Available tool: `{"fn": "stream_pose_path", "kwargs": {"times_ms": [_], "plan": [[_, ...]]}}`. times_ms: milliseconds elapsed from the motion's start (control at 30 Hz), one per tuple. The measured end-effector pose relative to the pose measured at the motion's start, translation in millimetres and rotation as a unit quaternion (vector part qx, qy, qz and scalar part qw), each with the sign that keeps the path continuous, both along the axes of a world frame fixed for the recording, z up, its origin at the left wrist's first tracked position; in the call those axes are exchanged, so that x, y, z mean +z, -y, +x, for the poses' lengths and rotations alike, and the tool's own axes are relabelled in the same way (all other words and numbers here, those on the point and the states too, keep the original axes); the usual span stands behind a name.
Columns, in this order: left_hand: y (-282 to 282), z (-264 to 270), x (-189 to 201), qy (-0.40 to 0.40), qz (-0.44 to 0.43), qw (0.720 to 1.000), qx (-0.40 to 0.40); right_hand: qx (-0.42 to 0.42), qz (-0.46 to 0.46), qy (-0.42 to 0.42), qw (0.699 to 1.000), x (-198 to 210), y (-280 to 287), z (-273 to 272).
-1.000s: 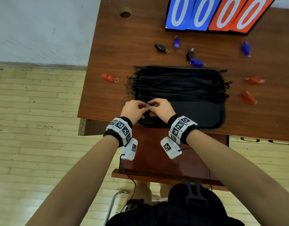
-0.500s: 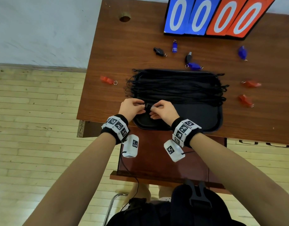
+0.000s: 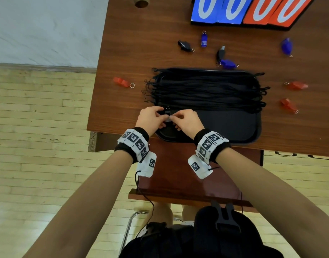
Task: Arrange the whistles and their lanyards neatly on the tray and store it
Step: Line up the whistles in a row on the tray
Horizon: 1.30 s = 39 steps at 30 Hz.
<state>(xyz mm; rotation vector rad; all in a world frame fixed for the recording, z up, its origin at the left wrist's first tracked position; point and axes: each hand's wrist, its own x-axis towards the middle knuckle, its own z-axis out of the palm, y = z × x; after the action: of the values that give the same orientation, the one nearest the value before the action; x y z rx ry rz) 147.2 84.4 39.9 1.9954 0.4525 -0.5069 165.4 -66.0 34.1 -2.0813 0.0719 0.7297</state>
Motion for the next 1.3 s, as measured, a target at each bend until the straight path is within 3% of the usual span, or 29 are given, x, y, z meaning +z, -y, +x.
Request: {"fn": "stream_pose_path", "kwargs": {"times_ms": [233,1033,1300], "plan": [[-5.2,-2.7,4.2,0.005,0.091,0.992,-0.090,-0.004,0.005,-0.008,1.000,-1.4,-8.7,-6.3],[-6.6,-7.2,5.7,0.000,0.024,0.999,-0.037,-0.036,0.057,-0.024,0.997,-1.1,-1.9,-13.0],[-2.8,-12.4,5.3,0.011,0.013,1.000,-0.012,-0.002,0.004,-0.008,1.000,1.4,-7.5,-11.5]]}}
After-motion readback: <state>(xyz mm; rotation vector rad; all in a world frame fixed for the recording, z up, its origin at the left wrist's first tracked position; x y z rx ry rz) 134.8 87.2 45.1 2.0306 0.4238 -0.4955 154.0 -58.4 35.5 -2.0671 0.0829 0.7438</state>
